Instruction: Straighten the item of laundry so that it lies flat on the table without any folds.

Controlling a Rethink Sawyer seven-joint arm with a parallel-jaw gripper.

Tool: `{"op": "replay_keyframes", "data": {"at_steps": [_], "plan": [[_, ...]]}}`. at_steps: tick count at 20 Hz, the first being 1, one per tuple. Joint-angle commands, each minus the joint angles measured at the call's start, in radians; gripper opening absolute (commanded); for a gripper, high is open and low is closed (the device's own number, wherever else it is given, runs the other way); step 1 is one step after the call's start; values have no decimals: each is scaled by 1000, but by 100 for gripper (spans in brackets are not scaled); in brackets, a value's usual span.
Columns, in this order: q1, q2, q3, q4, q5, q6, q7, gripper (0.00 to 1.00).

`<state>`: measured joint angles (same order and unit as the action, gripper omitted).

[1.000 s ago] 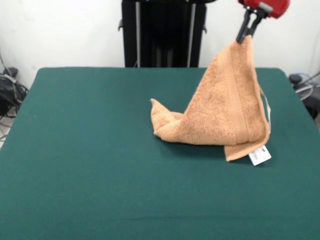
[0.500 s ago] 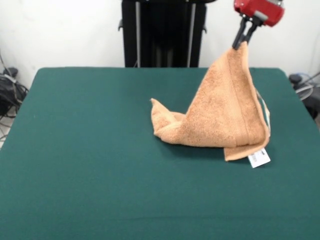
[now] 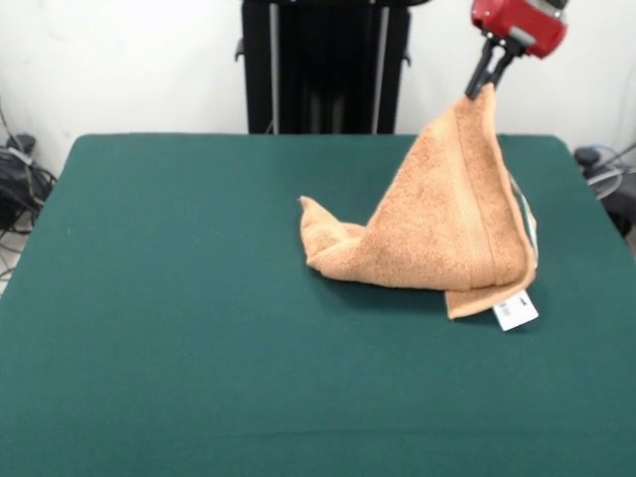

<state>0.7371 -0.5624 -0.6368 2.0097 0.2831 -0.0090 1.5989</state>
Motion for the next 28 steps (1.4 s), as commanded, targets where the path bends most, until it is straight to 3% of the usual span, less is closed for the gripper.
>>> {"op": "replay_keyframes", "data": {"at_steps": [1,21,28], "plan": [[57,60,13,64,116,3,342,0],[185,114,-16,63,289,52,334,0],[277,184,-52,23,381,121,360,0]]}}
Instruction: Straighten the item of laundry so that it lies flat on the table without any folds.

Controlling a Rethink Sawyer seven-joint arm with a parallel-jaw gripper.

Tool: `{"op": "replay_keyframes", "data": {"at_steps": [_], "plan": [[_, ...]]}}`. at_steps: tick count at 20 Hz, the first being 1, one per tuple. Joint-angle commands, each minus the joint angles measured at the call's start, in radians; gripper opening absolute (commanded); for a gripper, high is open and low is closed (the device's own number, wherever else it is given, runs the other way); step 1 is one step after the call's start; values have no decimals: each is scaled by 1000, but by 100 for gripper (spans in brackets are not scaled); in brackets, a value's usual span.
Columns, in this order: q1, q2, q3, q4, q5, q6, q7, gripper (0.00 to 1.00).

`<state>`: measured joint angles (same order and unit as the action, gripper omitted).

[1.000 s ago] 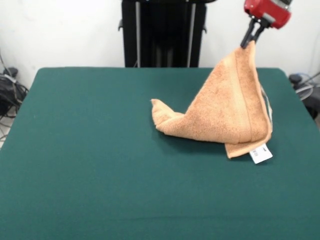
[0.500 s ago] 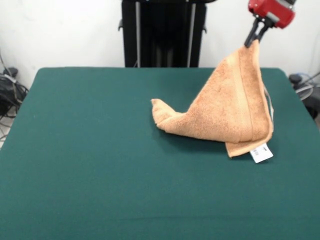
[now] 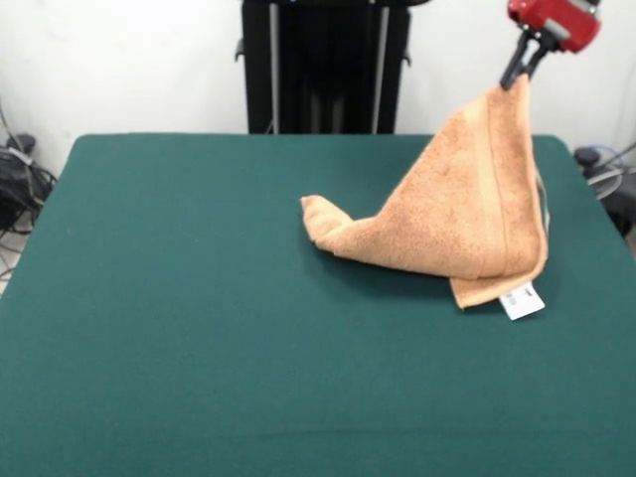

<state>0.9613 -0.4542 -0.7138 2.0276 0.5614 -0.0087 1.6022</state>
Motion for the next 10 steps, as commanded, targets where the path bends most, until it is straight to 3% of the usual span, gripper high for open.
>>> {"op": "replay_keyframes", "data": {"at_steps": [1,10], "plan": [[62,83,21,0,113,131,360,0],[120,129,-7,-28,176,190,376,0]]}}
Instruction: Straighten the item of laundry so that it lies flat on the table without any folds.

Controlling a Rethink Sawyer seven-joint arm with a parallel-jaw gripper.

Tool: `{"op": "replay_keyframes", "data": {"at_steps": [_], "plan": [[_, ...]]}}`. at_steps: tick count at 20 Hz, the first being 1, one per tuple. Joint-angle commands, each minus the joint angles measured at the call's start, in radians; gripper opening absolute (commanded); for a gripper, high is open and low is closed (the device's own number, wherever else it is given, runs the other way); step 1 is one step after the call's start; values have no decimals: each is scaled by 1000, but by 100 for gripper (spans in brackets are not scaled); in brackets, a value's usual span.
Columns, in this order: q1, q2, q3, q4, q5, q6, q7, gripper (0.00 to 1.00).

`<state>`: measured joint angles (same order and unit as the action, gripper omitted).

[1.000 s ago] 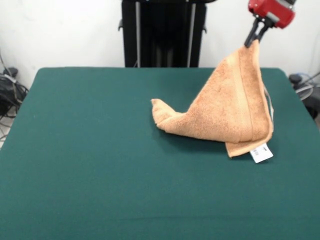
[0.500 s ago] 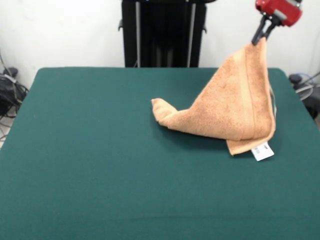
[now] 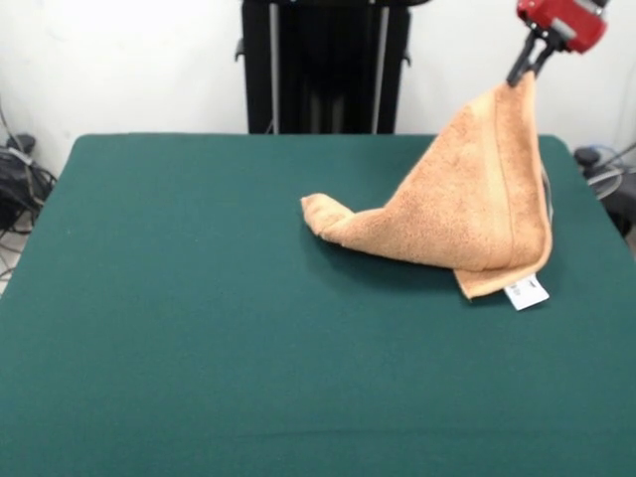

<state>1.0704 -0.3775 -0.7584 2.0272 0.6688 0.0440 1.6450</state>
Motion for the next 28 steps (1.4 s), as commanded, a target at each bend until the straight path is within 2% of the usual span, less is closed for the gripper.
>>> {"op": "replay_keyframes", "data": {"at_steps": [1,19,22,28], "plan": [[19,55,38,-28,72,140,340,0],[74,105,13,-81,102,219,406,0],[67,76,33,-72,107,225,404,0],[-1,-25,118,-23,107,199,356,0]]}}
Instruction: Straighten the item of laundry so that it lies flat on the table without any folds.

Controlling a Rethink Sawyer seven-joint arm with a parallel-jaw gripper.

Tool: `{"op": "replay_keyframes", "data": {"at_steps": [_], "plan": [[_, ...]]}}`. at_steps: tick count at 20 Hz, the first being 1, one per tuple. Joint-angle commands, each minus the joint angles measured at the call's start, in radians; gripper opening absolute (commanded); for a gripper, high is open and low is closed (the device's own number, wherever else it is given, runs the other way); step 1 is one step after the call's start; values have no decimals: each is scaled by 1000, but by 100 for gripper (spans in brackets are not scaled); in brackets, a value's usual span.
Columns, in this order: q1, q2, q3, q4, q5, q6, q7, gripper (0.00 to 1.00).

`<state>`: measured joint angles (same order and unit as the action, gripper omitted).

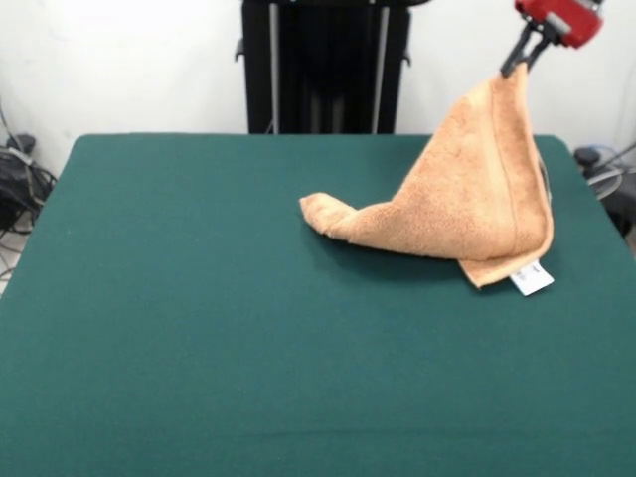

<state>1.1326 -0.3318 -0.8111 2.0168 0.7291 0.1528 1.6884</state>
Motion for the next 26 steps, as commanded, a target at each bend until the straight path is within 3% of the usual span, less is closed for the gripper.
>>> {"op": "replay_keyframes", "data": {"at_steps": [1,8,13,17,26], "plan": [[-79,-89,192,-1,46,76,303,0],[-177,-191,323,64,38,5,272,0],[-297,-280,438,135,-3,-72,229,0],[-448,-335,591,211,-71,-188,231,0],[-612,-362,742,268,-185,-268,274,0]]}}
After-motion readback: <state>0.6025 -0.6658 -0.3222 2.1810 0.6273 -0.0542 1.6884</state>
